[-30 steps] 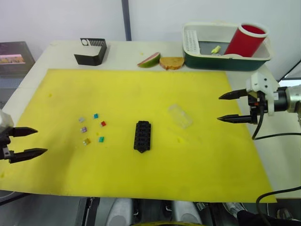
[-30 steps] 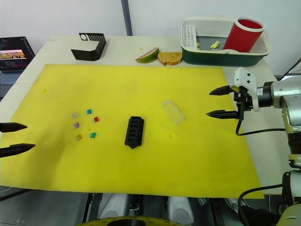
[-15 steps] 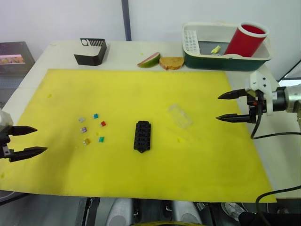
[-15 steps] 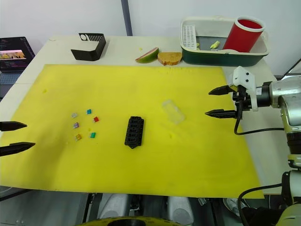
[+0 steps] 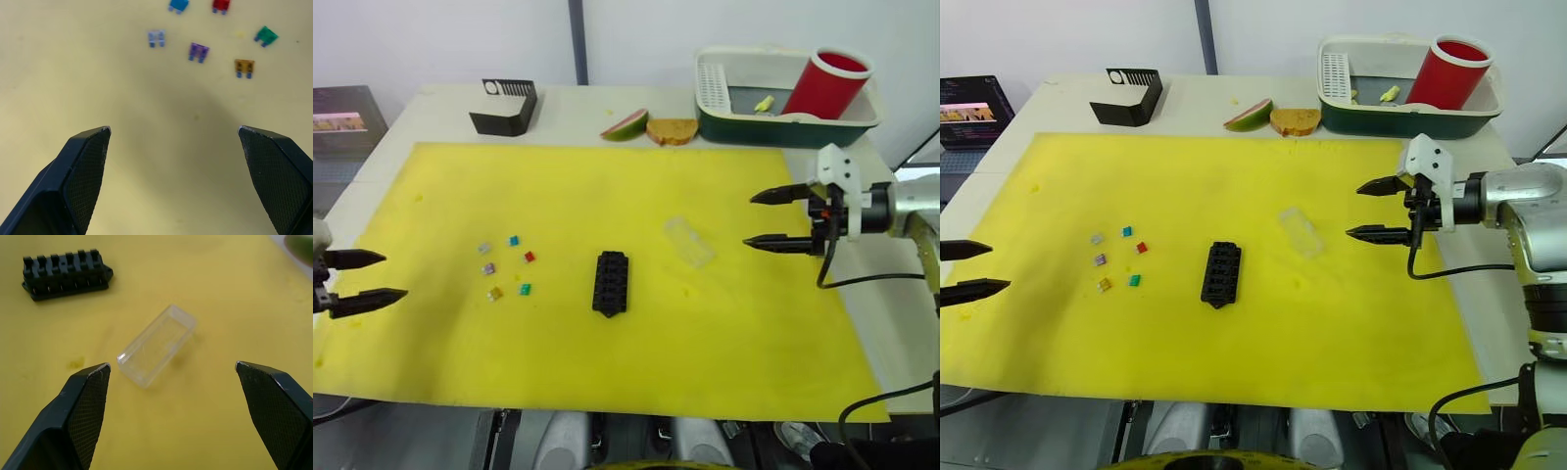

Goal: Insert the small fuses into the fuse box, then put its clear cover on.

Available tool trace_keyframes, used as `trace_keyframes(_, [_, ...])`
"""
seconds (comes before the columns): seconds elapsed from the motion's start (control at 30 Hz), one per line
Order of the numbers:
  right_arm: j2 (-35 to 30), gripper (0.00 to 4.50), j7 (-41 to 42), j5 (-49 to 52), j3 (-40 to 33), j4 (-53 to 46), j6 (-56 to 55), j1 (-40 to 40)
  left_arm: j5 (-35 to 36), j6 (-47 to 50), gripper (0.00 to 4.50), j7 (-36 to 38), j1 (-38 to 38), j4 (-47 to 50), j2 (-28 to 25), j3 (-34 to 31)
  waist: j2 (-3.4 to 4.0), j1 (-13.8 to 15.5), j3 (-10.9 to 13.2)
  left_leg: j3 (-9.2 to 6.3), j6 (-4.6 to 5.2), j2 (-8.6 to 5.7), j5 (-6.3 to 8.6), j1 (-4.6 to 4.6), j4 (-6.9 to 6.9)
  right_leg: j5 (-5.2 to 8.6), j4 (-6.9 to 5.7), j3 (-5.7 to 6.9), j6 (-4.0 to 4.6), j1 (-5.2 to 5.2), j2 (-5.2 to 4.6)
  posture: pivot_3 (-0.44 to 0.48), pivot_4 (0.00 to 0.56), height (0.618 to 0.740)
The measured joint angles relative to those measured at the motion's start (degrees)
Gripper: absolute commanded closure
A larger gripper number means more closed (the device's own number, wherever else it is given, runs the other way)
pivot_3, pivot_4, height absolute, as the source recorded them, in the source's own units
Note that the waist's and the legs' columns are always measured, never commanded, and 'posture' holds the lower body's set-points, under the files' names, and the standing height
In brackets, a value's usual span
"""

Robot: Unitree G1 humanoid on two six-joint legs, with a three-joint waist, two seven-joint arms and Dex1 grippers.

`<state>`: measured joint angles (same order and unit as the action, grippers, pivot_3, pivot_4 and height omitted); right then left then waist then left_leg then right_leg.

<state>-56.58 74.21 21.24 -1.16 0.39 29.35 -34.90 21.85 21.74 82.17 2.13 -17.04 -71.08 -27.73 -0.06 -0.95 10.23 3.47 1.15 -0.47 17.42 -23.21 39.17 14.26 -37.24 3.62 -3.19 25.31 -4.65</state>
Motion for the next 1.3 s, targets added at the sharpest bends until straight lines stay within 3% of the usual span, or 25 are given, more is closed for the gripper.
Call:
trace_keyframes(0.2, [7.28,0.12,-7.06,4.17,0.62,-11.77,6.26,1.37,-0.89,2.25,0.14,-1.69,14.75,-9.73,3.58,9.2,-0.01,0.28,-0.02,0.02,0.03,-0.01,-0.02,-0.03,0.06,-0.01,-0.14,0.02,-0.03,0.02,0.07,0.0,0.15,0.74])
trace_keyframes(0.3, [12.15,0.12,-10.33,7.2,2.63,-17.9,9.67,-0.64,-1.07,9.47,0.14,-1.69,25.28,-17.87,8.3,14.86,-0.14,0.34,-0.06,0.03,0.06,-0.01,-0.03,-0.13,0.31,-0.03,-0.28,0.1,-0.07,0.03,0.17,0.0,0.15,0.74])
trace_keyframes(0.57, [18.11,0.12,-15.44,7.21,8.28,-21.62,11.84,-7.32,-2.46,20.67,0.14,2.12,39.5,-32.49,14.61,22.45,-0.38,0.29,-0.1,0.09,0.32,0.0,0.12,-0.24,0.88,-0.02,-0.43,0.11,-0.25,-0.06,0.21,0.0,0.15,0.74])
trace_keyframes(0.67, [19.02,0.12,-16.51,7.2,9.54,-22.36,12.15,-8.15,-2.93,22.4,0.14,2.11,41.73,-36.43,16.29,23.04,-0.57,0.3,-0.11,0.06,0.31,0.01,0.11,-0.24,0.88,-0.02,-0.44,0.11,-0.26,-0.06,0.22,0.0,0.15,0.74])
trace_keyframes(0.8, [18.89,0.0,-17.64,7.59,9.57,-24.1,13.55,-7.78,-3.87,23.01,1.44,2.26,43.96,-39.36,16.44,23.61,-0.66,0.27,-0.12,0.07,0.31,0.01,0.11,-0.24,0.89,-0.02,-0.44,0.11,-0.26,-0.06,0.19,0.0,0.15,0.74])
trace_keyframes(1.3, [16.84,0.0,-19.38,9.01,9.53,-27.63,16.41,-7.18,-5.03,24.1,1.44,2.07,45.4,-43.3,19.85,23.47,-0.67,0.34,-0.13,0.06,0.32,0.0,0.12,-0.24,0.89,-0.02,-0.46,0.1,-0.26,-0.06,0.14,0.0,0.15,0.74])
